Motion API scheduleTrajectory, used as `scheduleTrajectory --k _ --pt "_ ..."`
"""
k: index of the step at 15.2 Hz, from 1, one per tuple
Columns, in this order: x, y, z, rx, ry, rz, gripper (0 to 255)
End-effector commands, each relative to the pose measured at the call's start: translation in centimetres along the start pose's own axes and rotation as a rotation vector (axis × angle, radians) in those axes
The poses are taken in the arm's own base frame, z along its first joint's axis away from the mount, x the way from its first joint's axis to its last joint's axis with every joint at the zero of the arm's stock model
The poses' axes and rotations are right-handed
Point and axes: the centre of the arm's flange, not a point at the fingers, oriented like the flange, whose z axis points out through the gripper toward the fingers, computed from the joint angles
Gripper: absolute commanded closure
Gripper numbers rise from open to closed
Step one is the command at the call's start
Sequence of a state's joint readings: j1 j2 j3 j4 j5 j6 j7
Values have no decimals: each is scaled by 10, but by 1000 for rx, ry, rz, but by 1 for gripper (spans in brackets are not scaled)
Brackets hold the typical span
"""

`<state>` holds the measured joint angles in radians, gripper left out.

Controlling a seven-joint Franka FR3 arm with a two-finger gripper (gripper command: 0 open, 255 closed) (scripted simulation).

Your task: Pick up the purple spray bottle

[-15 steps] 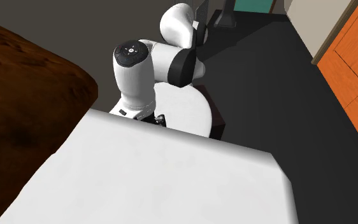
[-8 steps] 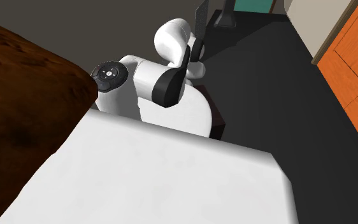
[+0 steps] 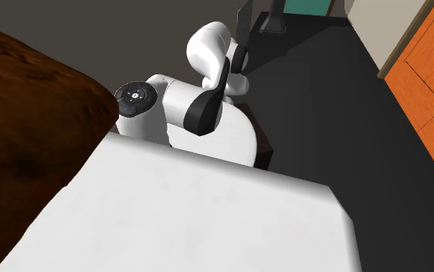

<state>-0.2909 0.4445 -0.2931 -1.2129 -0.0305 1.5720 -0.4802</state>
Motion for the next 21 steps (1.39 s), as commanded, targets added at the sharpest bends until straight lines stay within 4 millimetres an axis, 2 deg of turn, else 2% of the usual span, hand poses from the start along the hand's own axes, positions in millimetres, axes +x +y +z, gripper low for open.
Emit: scheduleTrajectory --k 1,4,7,8,21 --pt "3 -5 13 22 -27 -6 255" --pt "6 -10 8 22 -27 -6 255" --pt "6 -11 12 22 -27 -7 255" --pt "3 -5 14 22 -27 -7 255" --pt "-6 2 -54 22 -27 -7 255"
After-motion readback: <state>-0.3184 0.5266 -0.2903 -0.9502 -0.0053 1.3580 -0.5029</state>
